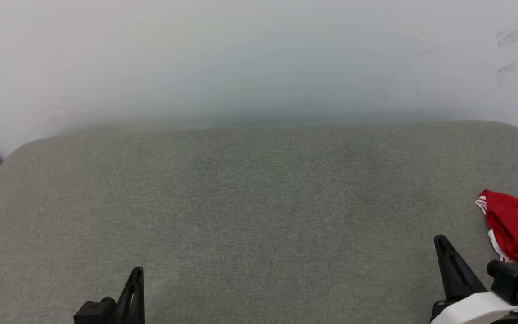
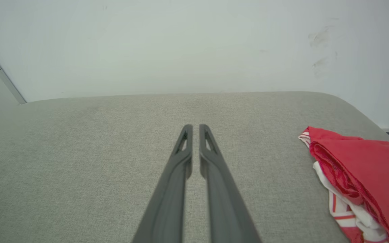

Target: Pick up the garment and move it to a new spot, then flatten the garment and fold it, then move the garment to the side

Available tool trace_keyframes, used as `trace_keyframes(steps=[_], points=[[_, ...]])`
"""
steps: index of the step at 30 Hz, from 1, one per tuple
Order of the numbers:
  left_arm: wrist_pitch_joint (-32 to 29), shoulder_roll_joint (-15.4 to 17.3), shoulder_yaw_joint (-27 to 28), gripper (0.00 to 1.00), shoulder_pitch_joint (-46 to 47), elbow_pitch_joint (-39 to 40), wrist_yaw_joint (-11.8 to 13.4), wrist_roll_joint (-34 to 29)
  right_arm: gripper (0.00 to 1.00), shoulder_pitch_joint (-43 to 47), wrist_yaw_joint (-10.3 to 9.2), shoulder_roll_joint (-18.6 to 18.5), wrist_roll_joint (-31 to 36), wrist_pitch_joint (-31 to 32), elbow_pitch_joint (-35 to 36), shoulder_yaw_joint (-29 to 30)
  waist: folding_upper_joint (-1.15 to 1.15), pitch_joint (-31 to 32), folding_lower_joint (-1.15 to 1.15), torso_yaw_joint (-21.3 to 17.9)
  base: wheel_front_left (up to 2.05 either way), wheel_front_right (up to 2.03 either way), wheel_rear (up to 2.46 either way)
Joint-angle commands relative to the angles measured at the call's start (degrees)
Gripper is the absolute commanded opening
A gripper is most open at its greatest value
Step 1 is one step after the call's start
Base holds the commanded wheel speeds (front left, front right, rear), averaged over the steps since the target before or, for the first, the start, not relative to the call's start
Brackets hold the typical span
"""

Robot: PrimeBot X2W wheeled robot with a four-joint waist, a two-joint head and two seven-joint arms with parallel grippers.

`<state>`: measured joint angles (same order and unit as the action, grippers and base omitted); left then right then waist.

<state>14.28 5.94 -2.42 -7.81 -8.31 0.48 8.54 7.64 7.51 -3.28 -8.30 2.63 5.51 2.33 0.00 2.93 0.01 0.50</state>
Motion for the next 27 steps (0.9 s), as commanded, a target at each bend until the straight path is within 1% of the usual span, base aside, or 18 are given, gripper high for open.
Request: trace_keyframes(steps=[1,9,10,27], points=[[-0.8,0.1,0.8,0.0,1.5,0.2,-0.4,3.0,0.0,-0.7,0.0,0.0,-3.1,0.0,0.1,0.1,0.0,-0.1,0.0,0.0,0.0,0.0,0.0],[-3.0,-0.3,1.6,0.0,2.8,-0.2,-1.2,12.1,0.0,-2.3,0.0,0.0,-12.3,0.5,-2.0,0.6,0.0,-0.3,0.0,0.0,0.0,0.0,0.0],[-3.0,-0.3,1.6,0.0,2.8,-0.2,-1.2,12.1,0.0,-2.3,0.0,0.0,-12.3,0.5,-2.0,0.6,0.0,-0.3,0.0,0.0,0.0,0.0,0.0],[-7.0,-0.9,3.2,0.0,5.4,-1.3,-2.8,28.6,0.0,-5.1,-0.01,0.1,-28.8,1.2,-6.0,1.4,0.0,-0.7,0.0,-0.1,0.0,0.0,0.0]])
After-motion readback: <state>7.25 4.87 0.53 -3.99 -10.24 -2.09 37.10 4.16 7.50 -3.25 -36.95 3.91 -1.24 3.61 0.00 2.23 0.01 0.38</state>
